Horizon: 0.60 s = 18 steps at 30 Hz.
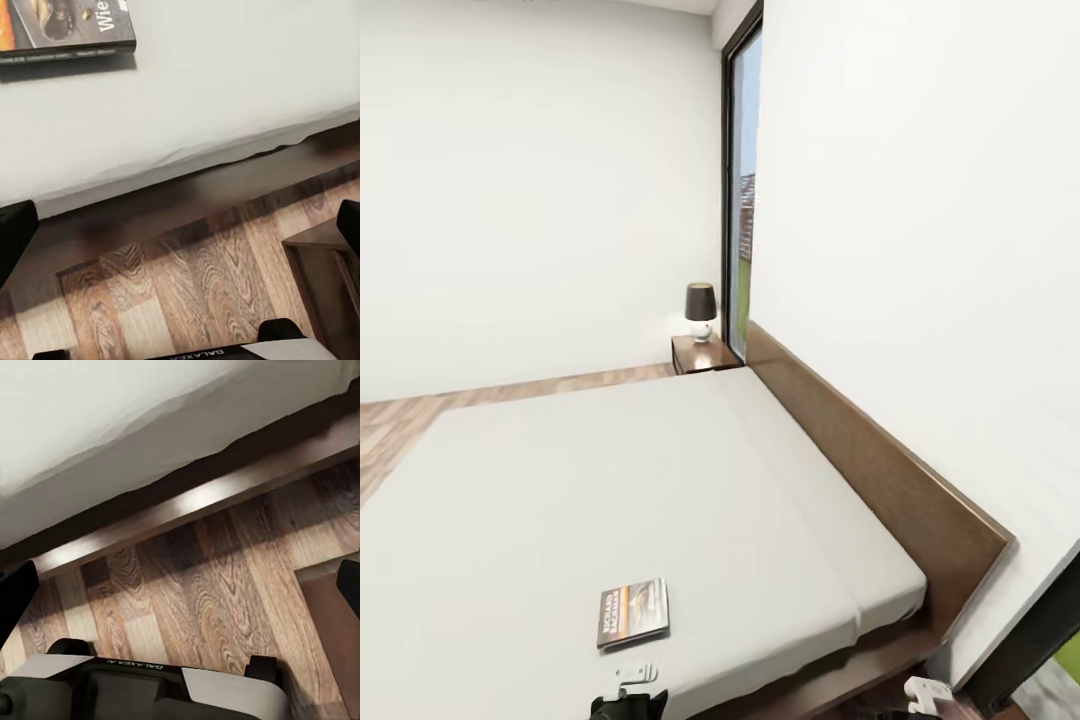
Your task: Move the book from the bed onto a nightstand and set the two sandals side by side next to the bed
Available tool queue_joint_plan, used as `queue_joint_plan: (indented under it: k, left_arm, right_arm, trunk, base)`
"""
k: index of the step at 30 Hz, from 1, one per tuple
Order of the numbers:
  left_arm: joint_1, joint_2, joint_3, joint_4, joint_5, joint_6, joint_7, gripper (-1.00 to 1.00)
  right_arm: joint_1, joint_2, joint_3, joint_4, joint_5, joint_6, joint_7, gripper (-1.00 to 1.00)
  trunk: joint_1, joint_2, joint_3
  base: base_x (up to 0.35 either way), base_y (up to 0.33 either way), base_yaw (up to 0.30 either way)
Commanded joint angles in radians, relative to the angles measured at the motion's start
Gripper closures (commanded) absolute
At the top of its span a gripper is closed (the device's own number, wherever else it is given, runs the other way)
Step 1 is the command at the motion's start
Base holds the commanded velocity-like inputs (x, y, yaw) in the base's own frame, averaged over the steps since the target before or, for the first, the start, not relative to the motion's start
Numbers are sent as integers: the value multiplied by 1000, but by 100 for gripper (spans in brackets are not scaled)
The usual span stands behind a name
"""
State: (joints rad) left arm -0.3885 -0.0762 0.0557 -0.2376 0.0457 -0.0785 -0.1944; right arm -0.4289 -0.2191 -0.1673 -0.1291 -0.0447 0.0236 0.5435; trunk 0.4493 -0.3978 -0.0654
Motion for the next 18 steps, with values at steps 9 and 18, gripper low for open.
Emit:
queue_joint_plan:
  k: [9,18]
  left_arm:
    - [-1,0,6,1,4,-1,-6,-100]
    - [-1,0,6,1,3,-1,-5,-100]
  right_arm:
    - [-1,-1,-3,0,-5,2,4,-100]
    - [-1,0,-3,0,-6,2,1,-100]
  trunk:
    - [1,-2,-2]
    - [1,-2,-2]
  base:
    - [5,0,270]
    - [119,-66,67]
